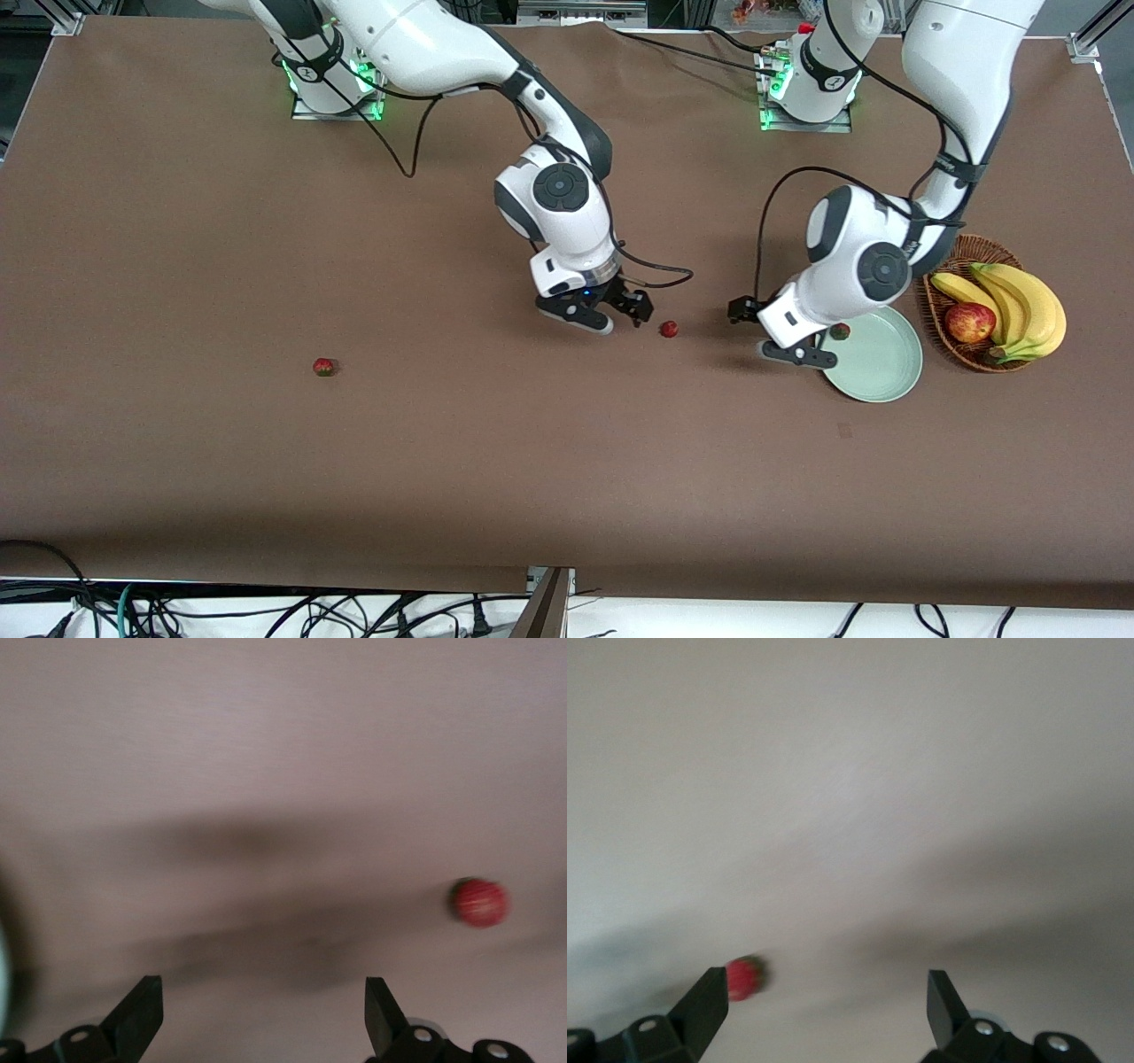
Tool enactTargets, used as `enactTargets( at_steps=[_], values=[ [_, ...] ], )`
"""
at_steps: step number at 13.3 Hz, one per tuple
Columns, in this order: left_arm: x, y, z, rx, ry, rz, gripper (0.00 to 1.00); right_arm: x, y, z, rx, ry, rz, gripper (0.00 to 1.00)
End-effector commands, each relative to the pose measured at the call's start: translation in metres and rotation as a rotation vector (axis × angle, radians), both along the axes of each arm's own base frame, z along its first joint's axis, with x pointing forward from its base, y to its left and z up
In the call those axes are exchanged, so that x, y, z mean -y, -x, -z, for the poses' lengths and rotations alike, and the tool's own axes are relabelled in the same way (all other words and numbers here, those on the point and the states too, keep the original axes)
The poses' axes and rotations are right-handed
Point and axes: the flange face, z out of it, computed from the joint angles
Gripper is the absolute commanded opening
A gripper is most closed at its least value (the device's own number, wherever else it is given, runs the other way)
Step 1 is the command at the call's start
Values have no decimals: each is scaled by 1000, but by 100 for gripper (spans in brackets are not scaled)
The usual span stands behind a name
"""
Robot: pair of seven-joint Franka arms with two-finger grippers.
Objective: Collect all strawberries into plate
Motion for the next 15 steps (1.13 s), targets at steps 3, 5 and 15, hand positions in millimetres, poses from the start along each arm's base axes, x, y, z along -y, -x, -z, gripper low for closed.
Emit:
enactTargets(
  at_steps=[3,5,15],
  values=[
    [75,5,22,46,-46,-98,100,95,-52,-69,-40,120,-215,99],
    [96,10,30,45,-70,-137,100,146,-72,-84,-79,166,-326,99],
    [151,6,44,93,-89,-133,87,398,-152,-26,-210,144,-609,99]
  ],
)
